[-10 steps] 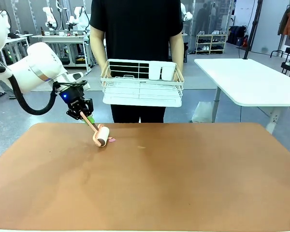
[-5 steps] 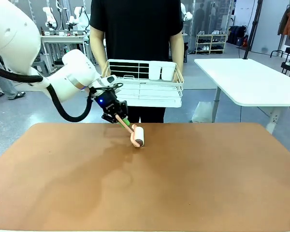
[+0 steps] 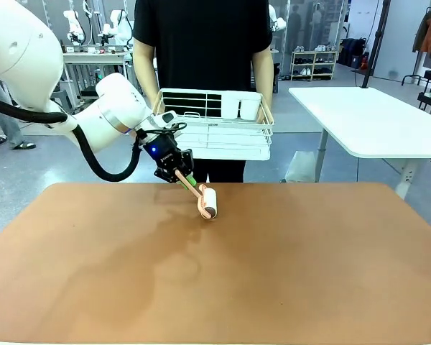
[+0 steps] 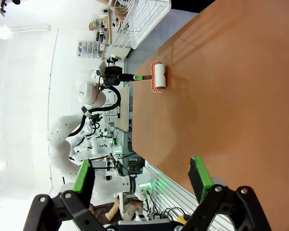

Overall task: Clean the table.
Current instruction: Clean the table with the Lint Roller when the human lifts the Dish drying rack, then place the Lint Roller down when the Dish drying rack is positioned in the middle of the table.

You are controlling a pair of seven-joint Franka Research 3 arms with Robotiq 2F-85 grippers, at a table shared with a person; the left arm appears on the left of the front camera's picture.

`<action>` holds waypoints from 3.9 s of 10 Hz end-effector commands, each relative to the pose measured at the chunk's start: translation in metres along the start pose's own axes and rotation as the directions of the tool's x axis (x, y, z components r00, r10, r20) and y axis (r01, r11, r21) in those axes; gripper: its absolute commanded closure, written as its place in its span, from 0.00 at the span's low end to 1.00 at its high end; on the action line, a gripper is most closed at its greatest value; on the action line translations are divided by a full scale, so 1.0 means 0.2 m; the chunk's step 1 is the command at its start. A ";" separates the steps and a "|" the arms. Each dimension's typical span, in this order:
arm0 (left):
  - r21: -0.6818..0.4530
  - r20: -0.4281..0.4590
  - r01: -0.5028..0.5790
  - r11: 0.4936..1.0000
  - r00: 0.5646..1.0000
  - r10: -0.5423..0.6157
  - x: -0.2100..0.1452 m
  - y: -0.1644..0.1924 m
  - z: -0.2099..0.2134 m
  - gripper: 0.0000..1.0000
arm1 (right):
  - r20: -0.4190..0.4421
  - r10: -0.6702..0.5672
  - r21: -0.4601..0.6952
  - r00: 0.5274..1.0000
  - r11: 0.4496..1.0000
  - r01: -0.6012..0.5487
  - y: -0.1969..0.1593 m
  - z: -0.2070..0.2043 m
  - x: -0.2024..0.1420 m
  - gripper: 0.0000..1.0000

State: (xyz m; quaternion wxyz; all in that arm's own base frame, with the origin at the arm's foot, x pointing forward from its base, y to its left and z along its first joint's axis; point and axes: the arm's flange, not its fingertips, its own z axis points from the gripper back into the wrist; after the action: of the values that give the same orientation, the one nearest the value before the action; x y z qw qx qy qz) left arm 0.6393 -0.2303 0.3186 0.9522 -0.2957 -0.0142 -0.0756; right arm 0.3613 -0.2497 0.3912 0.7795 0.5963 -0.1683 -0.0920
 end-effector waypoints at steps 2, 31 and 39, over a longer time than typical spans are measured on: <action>0.036 -0.010 0.043 0.998 0.999 -0.042 -0.15 -0.09 0.21 0.79 | 0.003 0.008 0.010 1.000 1.000 -0.008 0.02 0.00 -0.01 0.00; 0.594 0.084 -0.115 0.796 0.993 0.081 -0.67 0.32 1.58 0.79 | 0.003 0.008 0.010 1.000 1.000 -0.008 0.02 0.00 -0.01 0.00; 0.594 0.084 -0.115 0.796 0.993 0.081 -0.67 0.32 1.58 0.79 | 0.003 0.008 0.010 1.000 1.000 -0.008 0.02 0.00 -0.01 0.00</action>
State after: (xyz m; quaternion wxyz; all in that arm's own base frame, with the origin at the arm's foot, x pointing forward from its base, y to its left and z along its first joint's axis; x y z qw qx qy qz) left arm 0.5229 0.0175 0.5300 0.9986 0.0066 -0.0501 -0.0155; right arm 0.3608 -0.2500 0.3918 0.7794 0.5963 -0.1690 -0.0920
